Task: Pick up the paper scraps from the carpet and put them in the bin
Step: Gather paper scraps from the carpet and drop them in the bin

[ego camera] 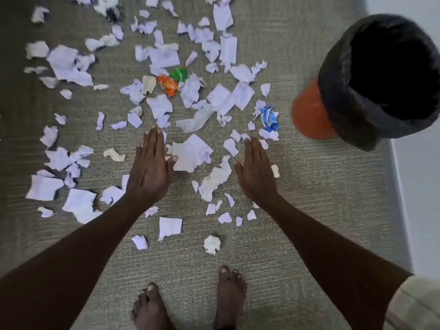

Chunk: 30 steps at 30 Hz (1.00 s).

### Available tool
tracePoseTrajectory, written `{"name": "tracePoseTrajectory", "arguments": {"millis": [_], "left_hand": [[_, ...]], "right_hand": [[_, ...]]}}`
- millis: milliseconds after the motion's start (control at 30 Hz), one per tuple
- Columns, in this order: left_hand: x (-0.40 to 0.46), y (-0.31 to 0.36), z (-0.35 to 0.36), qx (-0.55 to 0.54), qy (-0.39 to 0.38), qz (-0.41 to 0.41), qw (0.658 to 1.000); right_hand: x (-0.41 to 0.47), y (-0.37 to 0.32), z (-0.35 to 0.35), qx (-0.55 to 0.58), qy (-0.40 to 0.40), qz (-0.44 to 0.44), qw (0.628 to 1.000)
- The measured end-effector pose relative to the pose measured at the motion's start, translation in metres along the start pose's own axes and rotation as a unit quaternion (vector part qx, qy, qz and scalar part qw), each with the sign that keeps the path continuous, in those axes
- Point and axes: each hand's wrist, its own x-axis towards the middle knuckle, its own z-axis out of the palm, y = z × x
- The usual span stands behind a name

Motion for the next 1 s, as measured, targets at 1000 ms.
{"name": "tracePoseTrajectory", "arguments": {"millis": [1000], "left_hand": [[0.029, -0.05, 0.198, 0.109, 0.064, -0.028, 0.992]], "right_hand": [[0.026, 0.018, 0.187, 0.004, -0.004, 0.0, 1.0]]}}
